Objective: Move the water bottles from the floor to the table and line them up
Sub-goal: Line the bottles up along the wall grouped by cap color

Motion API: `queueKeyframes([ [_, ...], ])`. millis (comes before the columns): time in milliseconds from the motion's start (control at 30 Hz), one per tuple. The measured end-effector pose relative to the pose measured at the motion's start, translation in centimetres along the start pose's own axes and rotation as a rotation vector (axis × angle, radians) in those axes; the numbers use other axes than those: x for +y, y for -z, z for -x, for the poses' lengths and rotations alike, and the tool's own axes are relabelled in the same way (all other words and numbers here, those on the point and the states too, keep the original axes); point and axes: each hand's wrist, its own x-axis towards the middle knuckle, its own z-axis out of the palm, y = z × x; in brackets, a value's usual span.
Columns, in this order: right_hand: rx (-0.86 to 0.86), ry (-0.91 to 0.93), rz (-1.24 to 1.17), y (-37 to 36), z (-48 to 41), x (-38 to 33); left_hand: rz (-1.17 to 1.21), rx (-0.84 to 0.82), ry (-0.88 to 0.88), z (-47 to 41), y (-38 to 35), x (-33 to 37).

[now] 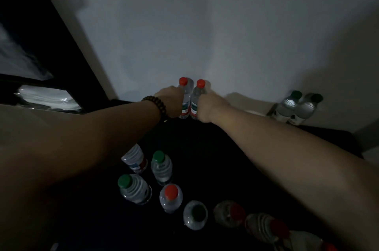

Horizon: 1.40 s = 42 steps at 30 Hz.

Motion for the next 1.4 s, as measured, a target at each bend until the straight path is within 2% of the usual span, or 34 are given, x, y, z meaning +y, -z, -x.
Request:
queueKeyframes([
  [100, -0.012, 0.014, 0.016, -1.0, 2.1, -0.4, -0.060, -0.094, -0.034, 2.5, -1.0, 0.1],
  [267, -0.090, 0.028, 0.084, -2.1, 5.3, -1.5, -0.147, -0.111, -0.088, 6.2, -2.1, -0.4],
  [500, -0.197, 0.084, 0.201, -2.6, 9.0, -4.1, -0.208, -0.191, -0.040, 11.0, -2.0, -2.3],
  [933, -0.213, 0.205, 0.296, -3.2, 11.7, -7.9, -0.192, -0.071, 0.036, 15.1, -2.3, -7.4],
  [1200, -0.169, 0.242, 0.173, -4.6, 11.4, -9.6, -0.176, -0.032, 0.044, 15.0, -3.6, -8.9],
  [1400, -0.202, 0.316, 0.215, -5.9, 11.2, -10.0, -0.129, -0.050, 0.023, 14.0, -4.4, -9.7],
])
